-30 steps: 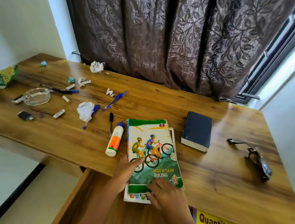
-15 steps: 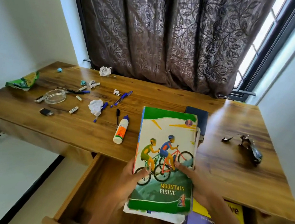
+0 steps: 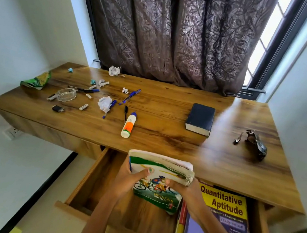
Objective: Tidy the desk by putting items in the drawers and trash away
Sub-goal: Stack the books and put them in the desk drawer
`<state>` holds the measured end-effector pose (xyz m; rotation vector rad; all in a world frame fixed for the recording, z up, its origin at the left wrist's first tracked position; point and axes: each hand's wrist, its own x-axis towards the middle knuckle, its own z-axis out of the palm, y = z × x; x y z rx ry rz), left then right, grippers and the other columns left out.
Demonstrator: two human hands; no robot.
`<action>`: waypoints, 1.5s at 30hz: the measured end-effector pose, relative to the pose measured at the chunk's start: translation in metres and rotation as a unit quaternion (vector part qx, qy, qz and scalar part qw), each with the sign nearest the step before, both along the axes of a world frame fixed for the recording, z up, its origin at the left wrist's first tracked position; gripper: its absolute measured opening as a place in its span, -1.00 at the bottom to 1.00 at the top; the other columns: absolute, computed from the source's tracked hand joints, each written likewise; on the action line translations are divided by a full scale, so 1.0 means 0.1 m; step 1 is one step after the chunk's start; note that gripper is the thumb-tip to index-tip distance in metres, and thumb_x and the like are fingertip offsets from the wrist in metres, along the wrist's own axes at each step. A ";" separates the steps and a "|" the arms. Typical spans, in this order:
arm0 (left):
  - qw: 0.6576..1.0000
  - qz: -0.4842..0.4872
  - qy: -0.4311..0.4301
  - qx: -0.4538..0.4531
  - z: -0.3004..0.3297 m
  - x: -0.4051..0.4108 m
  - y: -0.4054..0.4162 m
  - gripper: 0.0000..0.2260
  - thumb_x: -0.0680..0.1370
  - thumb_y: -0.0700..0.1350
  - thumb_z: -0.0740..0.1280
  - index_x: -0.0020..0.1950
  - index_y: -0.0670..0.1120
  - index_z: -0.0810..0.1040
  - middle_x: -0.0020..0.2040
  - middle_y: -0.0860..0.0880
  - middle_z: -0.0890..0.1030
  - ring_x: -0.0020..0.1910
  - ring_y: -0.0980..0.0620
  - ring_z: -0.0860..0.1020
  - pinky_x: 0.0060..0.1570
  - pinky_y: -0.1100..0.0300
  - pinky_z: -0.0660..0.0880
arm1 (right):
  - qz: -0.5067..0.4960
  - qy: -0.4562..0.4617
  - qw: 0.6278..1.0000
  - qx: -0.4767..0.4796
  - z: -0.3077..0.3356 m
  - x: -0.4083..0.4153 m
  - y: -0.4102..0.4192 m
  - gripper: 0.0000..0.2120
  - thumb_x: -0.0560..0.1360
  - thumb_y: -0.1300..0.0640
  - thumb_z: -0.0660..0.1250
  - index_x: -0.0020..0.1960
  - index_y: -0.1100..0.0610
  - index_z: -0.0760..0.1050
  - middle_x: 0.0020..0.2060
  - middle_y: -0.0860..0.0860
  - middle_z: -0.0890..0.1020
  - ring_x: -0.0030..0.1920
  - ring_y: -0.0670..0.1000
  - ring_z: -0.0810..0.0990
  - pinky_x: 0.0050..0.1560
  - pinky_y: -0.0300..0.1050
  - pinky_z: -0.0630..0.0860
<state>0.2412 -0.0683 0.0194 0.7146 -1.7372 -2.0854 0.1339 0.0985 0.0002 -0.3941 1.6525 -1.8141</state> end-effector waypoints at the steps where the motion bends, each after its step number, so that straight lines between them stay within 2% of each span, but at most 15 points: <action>1: 1.000 -0.001 -0.003 -0.001 -0.03 0.00 0.00 -0.60 0.40 -0.35 0.42 0.17 -0.07 0.46 0.07 -0.08 0.65 0.01 0.01 0.65 -0.12 0.14 0.60 | -0.006 0.000 1.000 0.007 -0.04 -0.01 0.01 -0.59 0.30 0.36 0.50 0.11 0.14 0.57 -0.01 0.10 0.69 0.03 0.09 0.66 0.02 -0.04 0.61; 3: 1.000 -0.002 -0.022 0.000 -0.10 -0.01 0.01 -0.58 0.39 -0.23 0.45 0.20 -0.05 0.44 0.09 -0.07 0.65 0.04 0.01 0.64 -0.09 0.13 0.59 | -0.011 0.009 1.000 0.028 -0.11 -0.02 0.01 -0.62 0.32 0.33 0.49 0.09 0.10 0.56 -0.01 0.08 0.69 0.01 0.05 0.67 0.02 -0.03 0.61; 8: 0.997 0.016 -0.071 -0.014 -0.31 0.04 0.02 -0.77 0.54 -0.13 0.32 0.19 -0.07 0.48 0.06 -0.08 0.67 -0.02 -0.03 0.67 -0.07 0.04 0.60 | -0.010 0.061 0.996 0.070 -0.19 0.00 -0.01 -0.70 0.44 0.22 0.42 0.13 0.01 0.48 -0.03 -0.11 0.65 -0.06 -0.24 0.63 -0.14 -0.37 0.55; 13: 0.987 0.046 -0.117 -0.103 -0.47 0.15 0.05 -0.80 0.58 -0.04 0.26 0.17 -0.03 0.52 0.06 0.01 0.65 0.03 0.07 0.62 -0.01 0.24 0.56 | 0.018 0.084 0.989 0.124 -0.40 0.08 0.00 -0.64 0.49 0.10 0.37 0.25 0.00 0.36 0.09 -0.08 0.61 0.12 -0.07 0.58 0.07 -0.17 0.53; 17: 0.978 0.041 -0.159 -0.132 -0.56 0.17 0.07 -0.81 0.57 0.07 0.24 0.03 -0.02 0.53 -0.06 -0.04 0.65 -0.08 -0.01 0.62 -0.10 0.17 0.50 | 0.020 0.083 0.983 0.163 -0.50 0.15 0.03 -0.63 0.50 0.08 0.35 0.24 -0.01 0.31 0.09 -0.07 0.58 0.10 -0.08 0.57 0.09 -0.14 0.52; 22: 0.964 0.052 -0.207 -0.159 -0.71 0.10 0.10 -0.62 0.52 0.18 0.23 0.11 -0.09 0.51 -0.06 -0.13 0.61 -0.06 -0.06 0.60 -0.10 0.14 0.48 | 0.040 0.071 0.975 0.209 -0.57 0.15 0.07 -0.56 0.53 0.10 0.32 0.35 0.08 0.26 0.18 -0.03 0.54 0.14 -0.06 0.51 0.14 -0.15 0.46; 25: 0.955 0.054 -0.241 -0.166 -0.79 0.10 0.15 -0.75 0.58 0.07 0.22 0.05 -0.11 0.47 -0.20 -0.13 0.52 -0.23 0.04 0.50 -0.20 0.15 0.42 | 0.052 0.066 0.969 0.234 -0.62 0.21 0.12 -0.52 0.53 0.10 0.31 0.39 0.10 0.23 0.22 -0.01 0.52 0.17 -0.04 0.49 0.17 -0.14 0.45; 29: 0.950 0.036 -0.266 -0.161 -0.93 0.19 0.19 -0.79 0.62 -0.02 0.19 0.17 -0.11 0.41 -0.12 -0.10 0.51 -0.18 0.04 0.49 -0.17 0.17 0.40 | 0.073 0.039 0.962 0.261 -0.69 0.28 0.16 -0.53 0.53 0.10 0.32 0.37 0.11 0.25 0.25 0.03 0.52 0.20 0.01 0.50 0.24 -0.06 0.47; 31: 0.948 0.034 -0.275 -0.157 -0.96 0.24 0.23 -0.77 0.63 -0.07 0.18 0.22 -0.16 0.39 -0.08 -0.07 0.49 -0.14 0.05 0.47 -0.13 0.20 0.36 | 0.079 0.025 0.957 0.278 -0.72 0.34 0.16 -0.54 0.53 0.13 0.32 0.36 0.13 0.25 0.25 0.04 0.52 0.14 -0.01 0.50 0.16 -0.12 0.47; 34: 0.939 0.036 -0.300 -0.165 -1.08 0.35 0.31 -0.79 0.63 -0.15 0.18 0.21 -0.22 0.39 -0.23 -0.02 0.42 -0.28 0.11 0.41 -0.33 0.30 0.32 | 0.097 0.016 0.939 0.331 -0.78 0.44 0.17 -0.52 0.53 0.21 0.30 0.38 0.17 0.19 0.21 0.10 0.51 0.03 -0.01 0.47 0.04 -0.16 0.45; 35: 0.933 0.035 -0.319 -0.160 -1.14 0.40 0.33 -0.76 0.62 -0.18 0.18 0.24 -0.26 0.38 -0.19 -0.05 0.45 -0.24 0.08 0.44 -0.31 0.28 0.31 | 0.104 0.014 0.932 0.348 -0.79 0.48 0.18 -0.50 0.53 0.23 0.29 0.39 0.19 0.16 0.21 0.12 0.51 0.01 -0.01 0.47 0.02 -0.15 0.45; 37: 0.927 0.035 -0.345 -0.144 -1.27 0.49 0.40 -0.68 0.62 -0.22 0.17 0.37 -0.25 0.32 0.13 -0.17 0.52 0.07 -0.07 0.52 -0.10 0.25 0.35 | 0.114 0.008 0.925 0.361 -0.81 0.56 0.20 -0.48 0.53 0.29 0.27 0.41 0.21 0.12 0.21 0.14 0.49 0.01 -0.02 0.46 0.01 -0.16 0.46; 39: 0.925 0.049 -0.352 -0.136 -1.34 0.57 0.48 -0.63 0.62 -0.25 0.17 0.43 -0.21 0.28 0.28 -0.14 0.46 0.29 -0.14 0.44 0.07 0.21 0.37 | 0.124 -0.008 0.926 0.356 -0.83 0.61 0.23 -0.50 0.52 0.34 0.25 0.38 0.19 0.15 0.15 0.10 0.50 0.00 -0.02 0.48 0.05 -0.12 0.51; 42: 0.906 0.076 -0.376 -0.179 -1.44 0.64 0.53 -0.63 0.60 -0.21 0.23 0.41 -0.15 0.35 0.31 -0.16 0.47 0.29 -0.18 0.43 0.24 0.01 0.40 | 0.105 -0.082 0.940 0.314 -0.81 0.66 0.31 -0.52 0.50 0.32 0.26 0.36 0.16 0.20 0.10 0.06 0.51 0.02 0.00 0.53 0.09 -0.02 0.55; 45: 0.876 0.089 -0.423 -0.214 -1.51 0.71 0.52 -0.63 0.56 -0.16 0.29 0.37 -0.03 0.42 0.31 -0.17 0.47 0.30 -0.19 0.38 0.30 -0.09 0.31 | 0.092 -0.138 0.950 0.266 -0.68 0.75 0.39 -0.46 0.51 0.29 0.26 0.43 0.13 0.15 0.11 0.00 0.49 0.00 -0.07 0.52 -0.06 -0.22 0.50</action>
